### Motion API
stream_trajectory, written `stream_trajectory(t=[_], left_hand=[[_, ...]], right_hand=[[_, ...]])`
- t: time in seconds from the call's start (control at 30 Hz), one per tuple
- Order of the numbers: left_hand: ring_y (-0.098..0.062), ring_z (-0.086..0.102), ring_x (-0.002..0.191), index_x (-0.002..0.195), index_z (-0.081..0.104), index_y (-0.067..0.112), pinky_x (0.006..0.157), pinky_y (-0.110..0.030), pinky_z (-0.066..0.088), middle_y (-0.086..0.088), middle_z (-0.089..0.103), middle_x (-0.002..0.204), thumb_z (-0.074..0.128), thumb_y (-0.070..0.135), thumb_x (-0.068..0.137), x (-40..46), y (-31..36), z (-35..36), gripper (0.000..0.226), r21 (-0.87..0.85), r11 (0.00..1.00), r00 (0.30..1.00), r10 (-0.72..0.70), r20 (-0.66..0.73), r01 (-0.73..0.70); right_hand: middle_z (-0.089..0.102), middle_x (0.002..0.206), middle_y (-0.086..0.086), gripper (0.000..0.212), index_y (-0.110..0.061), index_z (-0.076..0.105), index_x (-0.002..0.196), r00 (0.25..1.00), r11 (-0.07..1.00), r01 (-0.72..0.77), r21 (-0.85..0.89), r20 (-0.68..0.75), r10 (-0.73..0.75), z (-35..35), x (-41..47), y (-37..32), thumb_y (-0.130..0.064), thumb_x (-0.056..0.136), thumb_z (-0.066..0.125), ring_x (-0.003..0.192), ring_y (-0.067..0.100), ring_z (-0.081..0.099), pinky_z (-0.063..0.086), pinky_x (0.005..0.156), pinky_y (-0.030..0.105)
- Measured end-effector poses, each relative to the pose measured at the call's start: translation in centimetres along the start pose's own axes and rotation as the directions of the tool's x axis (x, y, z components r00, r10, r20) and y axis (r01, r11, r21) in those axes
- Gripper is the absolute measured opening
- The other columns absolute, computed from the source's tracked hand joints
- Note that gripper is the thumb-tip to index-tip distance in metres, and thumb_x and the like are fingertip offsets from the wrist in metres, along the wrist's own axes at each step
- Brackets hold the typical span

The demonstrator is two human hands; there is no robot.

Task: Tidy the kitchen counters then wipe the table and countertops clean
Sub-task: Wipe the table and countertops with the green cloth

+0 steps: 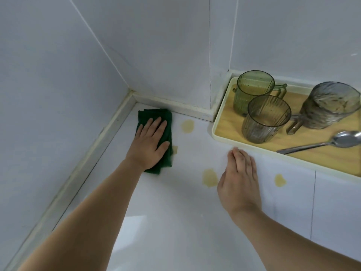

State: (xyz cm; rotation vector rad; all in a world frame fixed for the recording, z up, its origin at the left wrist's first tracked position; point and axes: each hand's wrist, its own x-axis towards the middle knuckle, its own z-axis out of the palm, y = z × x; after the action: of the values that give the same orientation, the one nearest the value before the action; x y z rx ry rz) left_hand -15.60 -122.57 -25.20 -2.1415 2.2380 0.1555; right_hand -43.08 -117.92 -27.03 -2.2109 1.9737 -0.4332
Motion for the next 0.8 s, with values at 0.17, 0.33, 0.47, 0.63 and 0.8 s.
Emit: stream_trajectory(t=[0.17, 0.33, 0.47, 0.63, 0.8], left_hand=[[-0.026, 0.001, 0.151, 0.158, 0.007, 0.020, 0.122, -0.045, 0.000, -0.006, 0.004, 0.165, 0.022, 0.049, 0.097, 1.9, 0.7, -0.1, 0.070, -0.058, 0.932, 0.931, -0.362, -0.044, 0.359], [-0.031, -0.001, 0.150, 0.157, 0.003, 0.014, 0.121, -0.051, -0.001, -0.011, 0.001, 0.164, 0.023, 0.047, 0.096, 5.5, 2.1, -0.7, 0.072, -0.105, 0.770, 0.775, -0.631, 0.023, 0.630], [-0.034, -0.001, 0.150, 0.157, 0.003, 0.013, 0.120, -0.053, -0.001, -0.011, 0.001, 0.164, 0.024, 0.049, 0.098, 6.2, 1.3, -0.9, 0.072, -0.053, 0.839, 0.841, -0.540, 0.033, 0.541], [-0.034, 0.000, 0.150, 0.157, 0.004, 0.013, 0.121, -0.052, 0.000, -0.011, 0.003, 0.164, 0.025, 0.049, 0.100, 5.3, 1.0, -0.5, 0.071, 0.018, 0.922, 0.922, -0.388, 0.005, 0.387], [-0.029, -0.001, 0.151, 0.158, 0.005, 0.017, 0.122, -0.047, 0.000, -0.006, 0.002, 0.165, 0.024, 0.050, 0.100, 3.3, 0.9, -0.4, 0.069, 0.041, 0.979, 0.980, -0.200, 0.011, 0.199]], right_hand=[[0.046, 0.140, 0.017, 0.058, 0.005, 0.051, 0.132, 1.000, 1.000, -0.008, -0.011, -0.006, 0.008, 0.2, -0.1, 0.1, -0.016, 0.083, 0.027, 0.134, 0.033, 0.037, 0.019, 0.117, 0.043], [0.047, 0.138, 0.017, 0.058, 0.005, 0.051, 0.132, 1.000, 1.000, -0.013, -0.017, -0.025, 0.012, 0.6, 0.0, 0.2, -0.016, 0.083, 0.027, 0.132, 0.033, 0.037, 0.018, 0.116, 0.043], [0.047, 0.138, 0.018, 0.058, 0.004, 0.051, 0.131, 1.000, 0.999, -0.012, -0.034, -0.015, 0.012, 0.4, 0.1, 0.0, -0.017, 0.083, 0.027, 0.132, 0.033, 0.038, 0.018, 0.117, 0.044], [0.048, 0.136, 0.016, 0.057, 0.002, 0.052, 0.131, 1.000, 0.999, -0.001, -0.043, -0.022, 0.000, 0.3, 0.1, 0.0, -0.017, 0.083, 0.028, 0.132, 0.033, 0.039, 0.017, 0.116, 0.046], [0.047, 0.137, 0.016, 0.056, 0.002, 0.052, 0.130, 0.999, 0.999, 0.010, -0.040, -0.032, -0.011, 0.4, -0.1, 0.2, -0.018, 0.084, 0.028, 0.134, 0.034, 0.037, 0.018, 0.117, 0.047]])
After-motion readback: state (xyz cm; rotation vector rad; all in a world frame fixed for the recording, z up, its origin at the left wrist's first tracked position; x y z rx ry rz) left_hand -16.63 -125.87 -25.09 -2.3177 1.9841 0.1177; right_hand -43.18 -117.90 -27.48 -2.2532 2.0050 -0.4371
